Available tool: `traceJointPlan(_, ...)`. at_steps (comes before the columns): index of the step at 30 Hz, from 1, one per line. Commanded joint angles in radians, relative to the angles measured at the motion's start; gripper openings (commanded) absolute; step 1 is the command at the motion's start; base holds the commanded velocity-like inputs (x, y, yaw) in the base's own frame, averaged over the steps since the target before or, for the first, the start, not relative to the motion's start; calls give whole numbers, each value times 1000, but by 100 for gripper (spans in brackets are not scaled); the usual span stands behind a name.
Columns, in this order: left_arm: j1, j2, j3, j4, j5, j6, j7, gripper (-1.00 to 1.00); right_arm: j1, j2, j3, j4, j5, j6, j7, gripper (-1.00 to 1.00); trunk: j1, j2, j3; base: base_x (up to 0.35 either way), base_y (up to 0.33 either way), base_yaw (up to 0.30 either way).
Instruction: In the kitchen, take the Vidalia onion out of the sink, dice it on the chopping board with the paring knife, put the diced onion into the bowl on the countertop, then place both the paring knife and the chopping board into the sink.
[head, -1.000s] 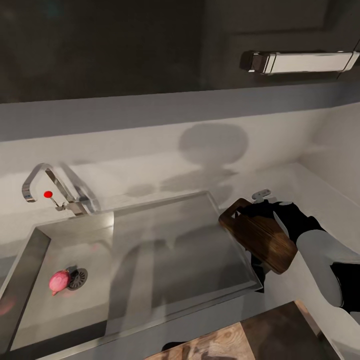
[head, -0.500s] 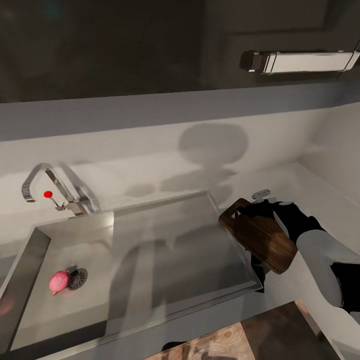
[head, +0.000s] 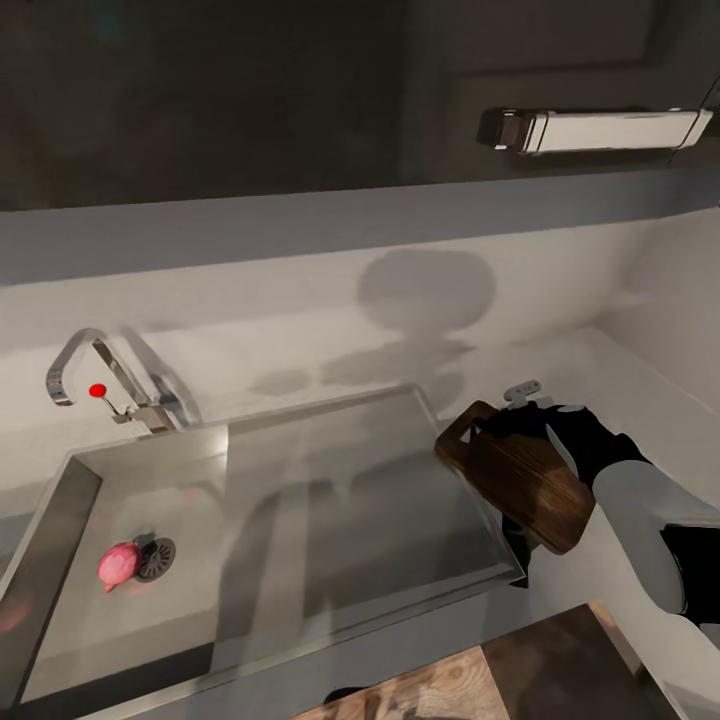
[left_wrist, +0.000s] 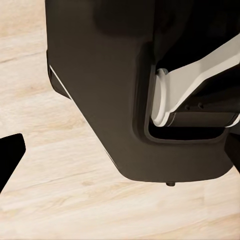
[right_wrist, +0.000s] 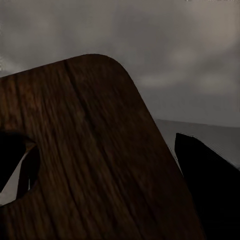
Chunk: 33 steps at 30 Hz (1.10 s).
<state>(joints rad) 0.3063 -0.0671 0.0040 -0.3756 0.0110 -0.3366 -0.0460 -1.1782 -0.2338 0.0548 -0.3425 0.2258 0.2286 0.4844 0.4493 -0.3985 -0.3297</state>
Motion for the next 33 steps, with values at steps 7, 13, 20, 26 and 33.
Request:
traceJointPlan(7,1,1,1,0,1,-1,-3,100,0,-1,9,-1,3,6,6,-100,1,-1,9,0,0,0)
traceJointPlan(13,1,1,1,0,1,-1,-3,100,0,-1,9,-1,3,6,6,-100,1,-1,19,0,0,0)
traceJointPlan(20,1,1,1,0,1,-1,-3,100,0,-1,9,-1,3,6,5,-100,1,-1,30,-25,0,0)
traceJointPlan(26,1,1,1,0,1,-2,-3,100,0,-1,10,-1,3,6,5,-100,1,-1,40,-141,0,0)
traceJointPlan(33,1,1,1,0,1,-2,-3,100,0,-1,10,-1,3,6,5,-100,1,-1,51,-217,0,0)
